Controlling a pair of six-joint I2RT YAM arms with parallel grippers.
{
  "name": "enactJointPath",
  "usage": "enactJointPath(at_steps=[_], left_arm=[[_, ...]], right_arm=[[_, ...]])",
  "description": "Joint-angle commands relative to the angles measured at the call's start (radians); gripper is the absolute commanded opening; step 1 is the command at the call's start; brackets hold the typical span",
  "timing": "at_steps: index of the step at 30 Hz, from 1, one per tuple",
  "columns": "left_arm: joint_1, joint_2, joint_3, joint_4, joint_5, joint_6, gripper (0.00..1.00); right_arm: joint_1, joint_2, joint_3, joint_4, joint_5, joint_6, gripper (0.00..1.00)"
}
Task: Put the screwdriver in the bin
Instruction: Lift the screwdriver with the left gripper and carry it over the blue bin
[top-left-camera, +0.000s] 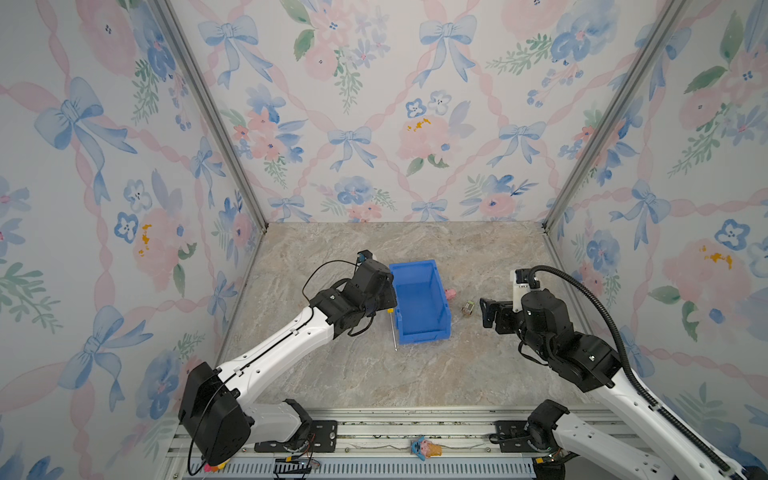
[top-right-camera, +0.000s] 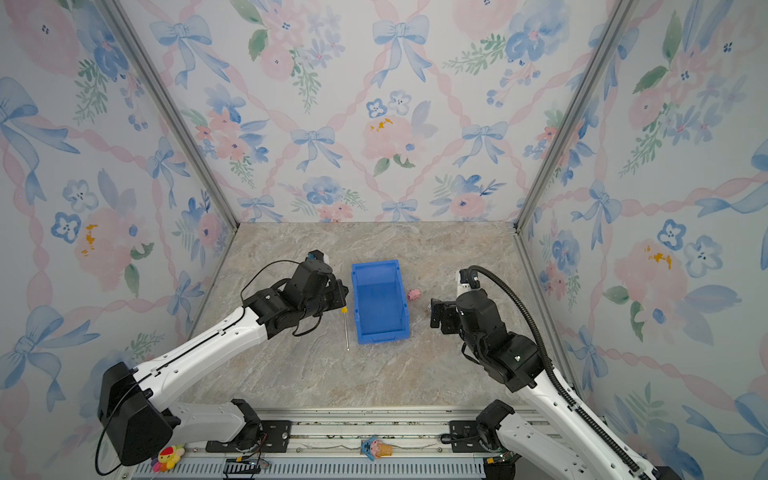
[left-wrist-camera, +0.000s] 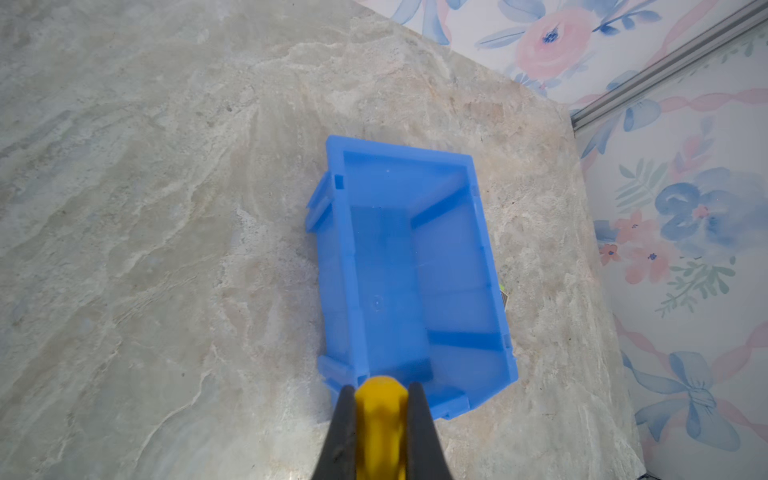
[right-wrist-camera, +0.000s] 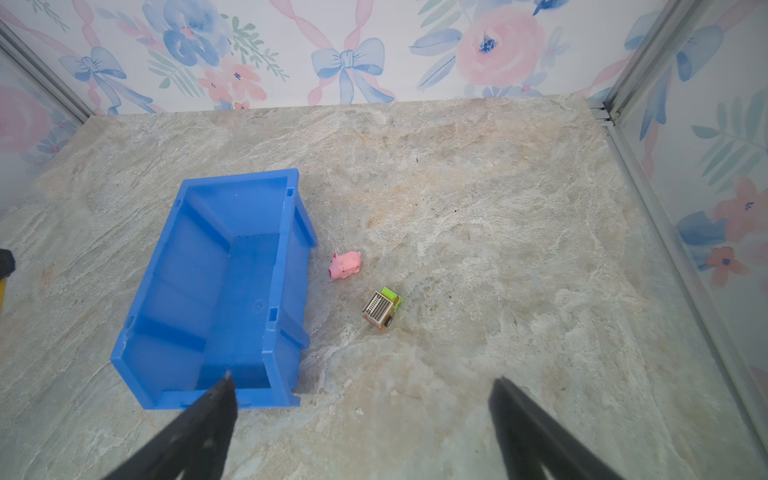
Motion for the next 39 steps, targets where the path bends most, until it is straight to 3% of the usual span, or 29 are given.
enactJointPath(at_steps=[1, 12, 39], left_arm=[[-0.027, 0.103, 0.093, -0.002, 0.019, -0.004, 0.00], [-0.082, 0.470, 0.379, -0.004, -0.007, -0.090, 0.00], [-0.062, 0.711, 0.473, -0.003, -0.069, -0.121, 0.00]], right_arm=[[-0.006, 0.004, 0.038, 0.005, 0.030, -0.005, 0.97], [-0.038, -0.061, 0.041, -0.045, 0.063, 0.003, 0.97], [-0.061, -0.151, -0.001, -0.076, 0.079, -0.006, 0.97]])
